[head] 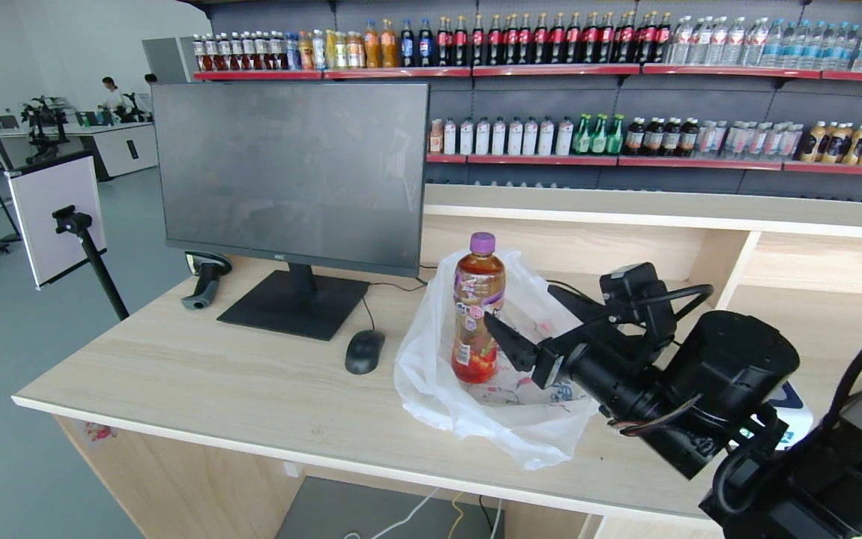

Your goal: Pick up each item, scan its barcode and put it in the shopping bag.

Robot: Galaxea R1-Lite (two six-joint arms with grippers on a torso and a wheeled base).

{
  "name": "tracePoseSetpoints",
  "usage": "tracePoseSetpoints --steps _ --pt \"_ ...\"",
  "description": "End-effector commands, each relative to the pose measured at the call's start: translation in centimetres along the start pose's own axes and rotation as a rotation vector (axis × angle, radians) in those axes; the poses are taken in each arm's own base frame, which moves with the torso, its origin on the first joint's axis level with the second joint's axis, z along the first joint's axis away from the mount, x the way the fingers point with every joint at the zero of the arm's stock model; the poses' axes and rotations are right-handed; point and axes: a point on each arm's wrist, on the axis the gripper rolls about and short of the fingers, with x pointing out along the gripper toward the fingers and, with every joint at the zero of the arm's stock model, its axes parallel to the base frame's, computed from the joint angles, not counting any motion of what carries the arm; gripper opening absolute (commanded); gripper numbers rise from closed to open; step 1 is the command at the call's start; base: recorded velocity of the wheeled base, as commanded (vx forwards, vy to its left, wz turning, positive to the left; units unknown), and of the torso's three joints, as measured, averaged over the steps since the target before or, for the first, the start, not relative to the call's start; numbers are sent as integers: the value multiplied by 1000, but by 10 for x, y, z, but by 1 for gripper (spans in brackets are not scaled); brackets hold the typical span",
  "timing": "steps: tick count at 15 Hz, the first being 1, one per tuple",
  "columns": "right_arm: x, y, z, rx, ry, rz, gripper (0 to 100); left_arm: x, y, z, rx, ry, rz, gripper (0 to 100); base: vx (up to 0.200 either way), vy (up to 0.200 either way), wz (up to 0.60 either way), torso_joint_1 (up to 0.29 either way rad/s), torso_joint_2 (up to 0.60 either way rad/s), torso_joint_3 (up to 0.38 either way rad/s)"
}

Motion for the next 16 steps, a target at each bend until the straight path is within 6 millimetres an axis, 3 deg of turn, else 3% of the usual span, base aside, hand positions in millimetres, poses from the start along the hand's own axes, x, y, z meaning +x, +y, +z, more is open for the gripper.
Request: tracePoseSetpoints --steps 1,4,9,16 --pt "-29 -1 41 4 -106 0 100 0 0 0 0 0 0 100 0 0 0 0 0 0" --pt "-45 -2 60 18 -162 2 100 0 0 0 -2 1 2 100 0 0 0 0 0 0" --pt "-60 -3 60 29 -146 0 100 0 0 0 0 0 0 100 0 0 0 0 0 0" --pt "-57 -12 54 21 -125 -35 100 0 0 0 -2 0 0 100 -200 0 0 5 4 2"
